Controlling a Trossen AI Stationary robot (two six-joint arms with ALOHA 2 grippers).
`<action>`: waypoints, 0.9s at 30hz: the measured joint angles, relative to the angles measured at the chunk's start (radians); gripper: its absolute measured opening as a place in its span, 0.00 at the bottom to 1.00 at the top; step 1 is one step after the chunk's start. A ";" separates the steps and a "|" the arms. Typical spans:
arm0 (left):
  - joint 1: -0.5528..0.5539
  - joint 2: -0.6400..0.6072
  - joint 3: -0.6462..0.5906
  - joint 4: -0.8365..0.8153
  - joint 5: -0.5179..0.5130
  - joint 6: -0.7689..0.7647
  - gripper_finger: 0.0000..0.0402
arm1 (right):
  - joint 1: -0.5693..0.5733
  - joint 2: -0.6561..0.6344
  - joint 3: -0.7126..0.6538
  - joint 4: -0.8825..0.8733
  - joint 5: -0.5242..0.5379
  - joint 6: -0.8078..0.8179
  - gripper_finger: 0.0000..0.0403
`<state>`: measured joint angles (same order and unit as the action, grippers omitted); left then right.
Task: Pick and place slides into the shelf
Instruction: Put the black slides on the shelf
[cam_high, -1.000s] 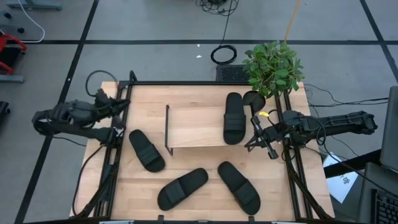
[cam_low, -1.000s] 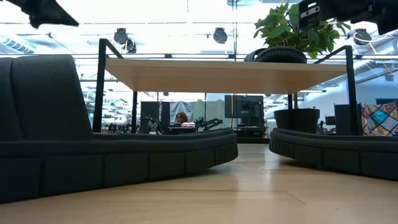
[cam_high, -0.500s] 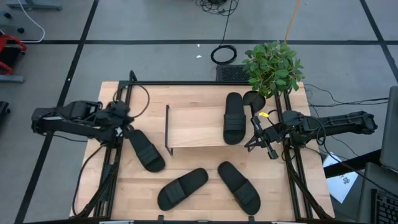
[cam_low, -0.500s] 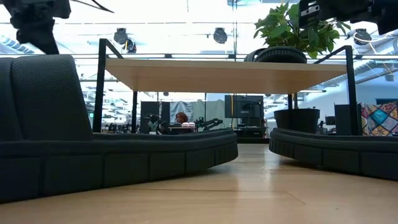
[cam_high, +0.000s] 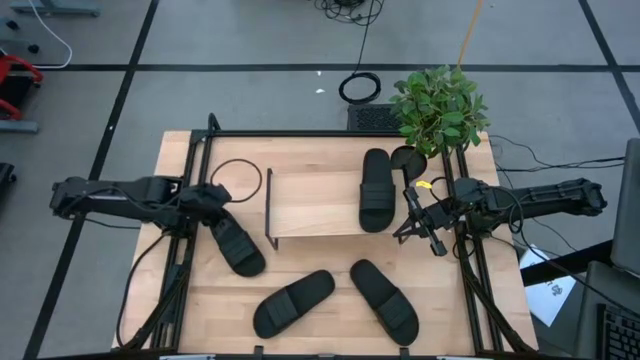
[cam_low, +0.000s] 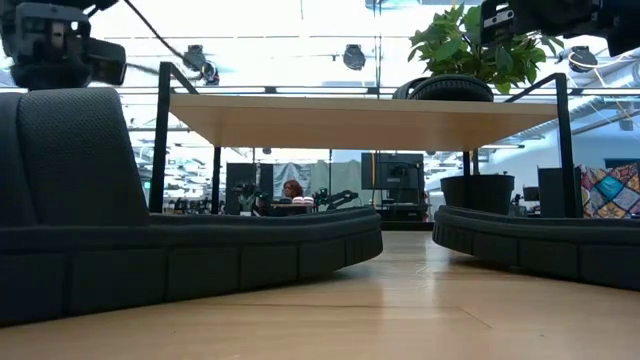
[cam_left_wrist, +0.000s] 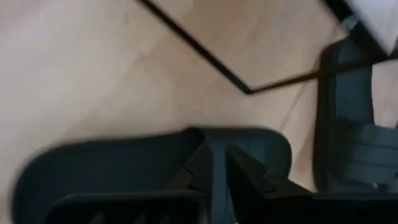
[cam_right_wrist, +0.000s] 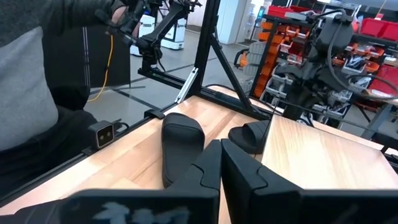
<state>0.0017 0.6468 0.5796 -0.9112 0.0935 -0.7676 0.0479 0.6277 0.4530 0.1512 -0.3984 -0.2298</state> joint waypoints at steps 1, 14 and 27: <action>0.000 0.000 -0.011 0.001 0.014 -0.016 0.14 | 0.000 0.000 0.000 -0.001 0.000 0.000 0.00; 0.000 0.001 -0.043 0.005 0.015 -0.073 0.71 | 0.000 0.000 0.000 -0.006 0.000 0.000 0.00; -0.034 0.001 -0.163 0.099 0.011 -0.088 0.81 | 0.000 0.000 0.000 -0.006 0.000 0.006 0.00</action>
<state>-0.0321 0.6479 0.4170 -0.8119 0.1048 -0.8560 0.0479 0.6277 0.4530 0.1455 -0.3983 -0.2237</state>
